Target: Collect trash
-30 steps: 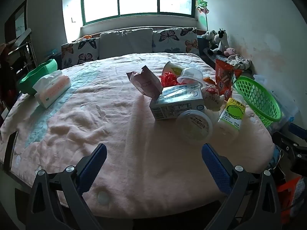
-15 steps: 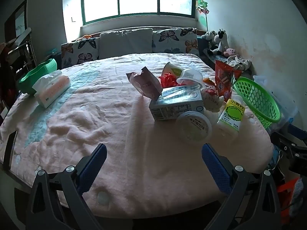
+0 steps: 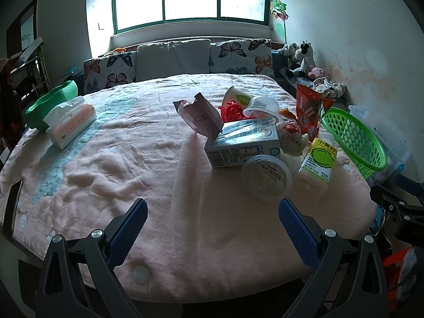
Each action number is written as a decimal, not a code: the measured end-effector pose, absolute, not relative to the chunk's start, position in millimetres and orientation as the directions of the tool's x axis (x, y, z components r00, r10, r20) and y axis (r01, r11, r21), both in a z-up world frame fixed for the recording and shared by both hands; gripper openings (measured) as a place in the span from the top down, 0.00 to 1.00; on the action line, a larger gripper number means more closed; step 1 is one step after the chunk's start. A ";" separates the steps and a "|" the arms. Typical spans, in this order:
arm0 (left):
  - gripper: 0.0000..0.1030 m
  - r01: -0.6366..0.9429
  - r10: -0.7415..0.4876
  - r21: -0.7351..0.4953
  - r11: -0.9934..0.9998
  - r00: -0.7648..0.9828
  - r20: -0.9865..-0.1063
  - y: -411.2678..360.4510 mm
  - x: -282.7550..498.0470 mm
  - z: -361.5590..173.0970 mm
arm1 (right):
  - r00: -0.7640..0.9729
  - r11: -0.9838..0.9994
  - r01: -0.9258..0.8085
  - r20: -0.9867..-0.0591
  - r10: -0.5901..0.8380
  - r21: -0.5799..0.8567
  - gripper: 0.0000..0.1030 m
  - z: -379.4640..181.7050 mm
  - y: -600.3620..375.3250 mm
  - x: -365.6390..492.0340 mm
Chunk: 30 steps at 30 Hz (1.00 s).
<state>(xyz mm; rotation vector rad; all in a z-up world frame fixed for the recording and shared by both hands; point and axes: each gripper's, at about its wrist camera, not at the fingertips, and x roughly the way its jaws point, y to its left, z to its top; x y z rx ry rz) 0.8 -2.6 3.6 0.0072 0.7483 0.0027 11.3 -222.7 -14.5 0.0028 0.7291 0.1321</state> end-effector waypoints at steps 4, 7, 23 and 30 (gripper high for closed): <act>0.07 -0.001 0.006 0.008 1.000 0.732 -0.681 -3.1 1.3 2.5 | 0.737 0.991 -0.122 -0.664 0.124 0.049 0.04 -14.4 -222.3 11.9; 0.07 -0.001 0.006 0.007 1.000 0.732 -0.681 -3.3 1.6 2.4 | 0.737 0.991 -0.122 -0.665 0.123 0.048 0.04 -14.6 -221.6 12.1; 0.07 -0.001 0.003 0.003 1.000 0.730 -0.683 -2.8 2.6 2.0 | 0.733 0.991 -0.121 -0.669 0.123 0.049 0.04 -15.3 -221.3 13.8; 0.07 0.007 -0.005 -0.001 1.000 0.727 -0.687 -4.8 6.6 -1.3 | 0.733 0.991 -0.121 -0.669 0.123 0.049 0.04 -15.4 -221.2 15.3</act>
